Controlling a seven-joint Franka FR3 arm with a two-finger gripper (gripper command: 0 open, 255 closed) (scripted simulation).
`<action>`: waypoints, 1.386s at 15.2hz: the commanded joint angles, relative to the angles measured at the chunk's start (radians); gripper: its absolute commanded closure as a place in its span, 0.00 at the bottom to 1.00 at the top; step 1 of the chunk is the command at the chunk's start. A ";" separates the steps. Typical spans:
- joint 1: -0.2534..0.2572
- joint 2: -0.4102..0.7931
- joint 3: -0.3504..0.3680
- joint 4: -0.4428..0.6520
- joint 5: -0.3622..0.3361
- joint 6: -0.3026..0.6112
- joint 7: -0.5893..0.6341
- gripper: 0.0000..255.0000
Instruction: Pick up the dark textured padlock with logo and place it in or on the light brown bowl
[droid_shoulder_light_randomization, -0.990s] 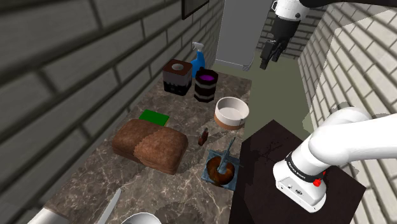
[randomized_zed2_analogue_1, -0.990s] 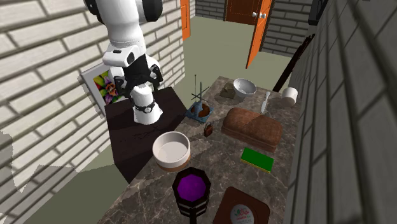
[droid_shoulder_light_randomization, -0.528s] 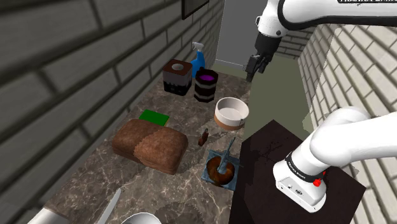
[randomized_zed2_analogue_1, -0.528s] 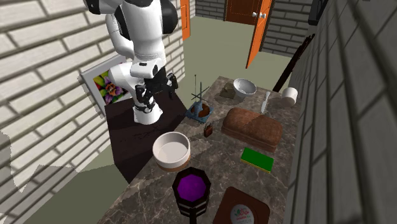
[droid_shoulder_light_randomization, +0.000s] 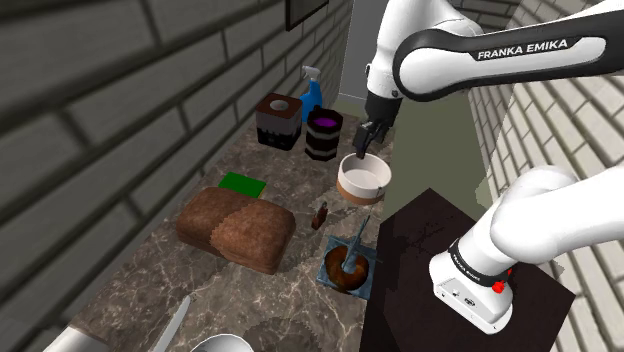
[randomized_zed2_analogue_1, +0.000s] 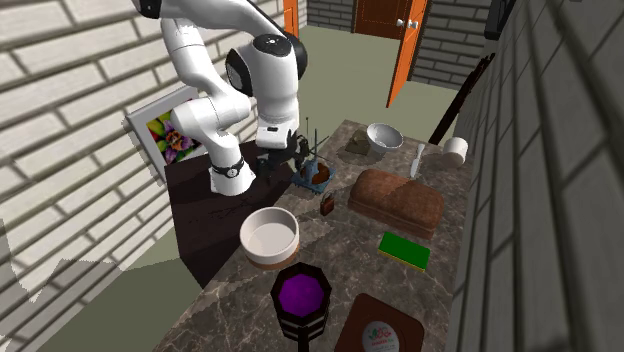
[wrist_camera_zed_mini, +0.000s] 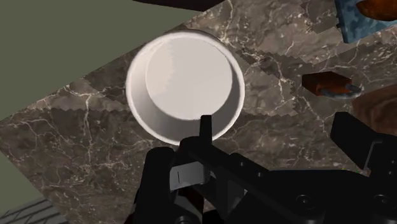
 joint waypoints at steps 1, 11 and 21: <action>0.019 0.039 0.035 -0.017 0.017 0.057 0.030 0.00; 0.075 0.341 0.209 0.001 0.027 0.340 0.194 0.00; 0.075 0.535 0.266 0.009 -0.055 0.515 0.298 0.00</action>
